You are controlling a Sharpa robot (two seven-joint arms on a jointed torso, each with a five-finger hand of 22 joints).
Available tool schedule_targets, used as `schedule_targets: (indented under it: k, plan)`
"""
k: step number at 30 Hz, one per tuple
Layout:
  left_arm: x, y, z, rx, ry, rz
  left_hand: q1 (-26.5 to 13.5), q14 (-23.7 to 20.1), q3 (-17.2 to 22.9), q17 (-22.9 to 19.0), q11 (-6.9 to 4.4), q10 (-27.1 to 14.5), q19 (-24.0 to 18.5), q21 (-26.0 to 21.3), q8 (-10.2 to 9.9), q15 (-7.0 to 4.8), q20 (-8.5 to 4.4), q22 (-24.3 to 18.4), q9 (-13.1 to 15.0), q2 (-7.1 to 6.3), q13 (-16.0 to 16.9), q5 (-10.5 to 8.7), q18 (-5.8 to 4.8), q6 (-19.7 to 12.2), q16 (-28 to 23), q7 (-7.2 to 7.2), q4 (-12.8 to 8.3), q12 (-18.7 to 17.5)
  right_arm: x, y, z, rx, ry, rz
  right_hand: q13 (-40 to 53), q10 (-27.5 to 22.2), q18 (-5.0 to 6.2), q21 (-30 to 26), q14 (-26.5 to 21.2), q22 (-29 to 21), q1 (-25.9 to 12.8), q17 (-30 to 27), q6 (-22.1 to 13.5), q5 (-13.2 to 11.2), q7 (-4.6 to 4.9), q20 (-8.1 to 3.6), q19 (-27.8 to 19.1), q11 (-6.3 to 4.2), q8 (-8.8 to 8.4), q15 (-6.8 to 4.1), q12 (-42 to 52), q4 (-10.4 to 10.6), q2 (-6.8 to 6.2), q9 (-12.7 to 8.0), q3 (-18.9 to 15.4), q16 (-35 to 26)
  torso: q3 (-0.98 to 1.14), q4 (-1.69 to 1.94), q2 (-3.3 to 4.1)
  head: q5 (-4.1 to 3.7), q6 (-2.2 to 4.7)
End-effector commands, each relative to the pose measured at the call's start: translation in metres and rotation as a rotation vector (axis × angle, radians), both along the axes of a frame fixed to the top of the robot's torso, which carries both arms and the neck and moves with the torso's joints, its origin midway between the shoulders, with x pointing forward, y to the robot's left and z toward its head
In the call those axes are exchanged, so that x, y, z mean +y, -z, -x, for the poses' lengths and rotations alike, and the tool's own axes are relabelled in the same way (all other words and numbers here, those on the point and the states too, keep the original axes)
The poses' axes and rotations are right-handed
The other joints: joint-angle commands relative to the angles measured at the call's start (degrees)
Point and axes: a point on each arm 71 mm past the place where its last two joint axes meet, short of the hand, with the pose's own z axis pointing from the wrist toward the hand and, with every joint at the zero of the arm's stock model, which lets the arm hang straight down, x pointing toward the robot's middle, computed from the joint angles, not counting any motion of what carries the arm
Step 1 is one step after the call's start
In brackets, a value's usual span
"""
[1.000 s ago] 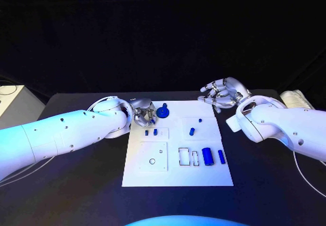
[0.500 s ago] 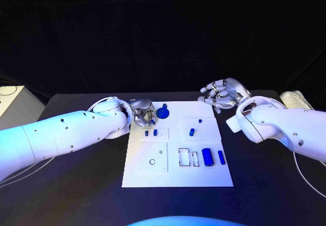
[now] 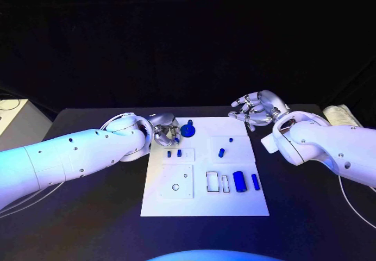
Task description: Assemble the parts on the task board
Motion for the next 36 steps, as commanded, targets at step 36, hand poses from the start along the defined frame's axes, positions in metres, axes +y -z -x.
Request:
schedule_targets:
  k: [36]
  plan:
    - [0.001, 0.008, -0.002, 0.070, 0.015, -0.052, -0.27, 0.07, 0.26, -0.71, 0.05, 0.25, -0.34, 0.04, -0.07, 0.00, 0.00, -0.65, 0.00, 0.46, 0.14, 0.11, -0.50, 0.23, -0.01, 0.04, -0.58, -0.78, -0.001, -0.001, 0.001, -0.010, -0.013, 0.006, -0.73, 0.06, 0.54, -0.48, -0.34, -0.22, -0.16, 0.15, -0.25, 0.20, 0.23, 0.21, 0.05, -0.01, 0.53, 0.00, -0.52, 0.01, -0.46, 0.10, 0.43, -0.58, 0.03, -0.03, 0.01, 0.08, -0.52]
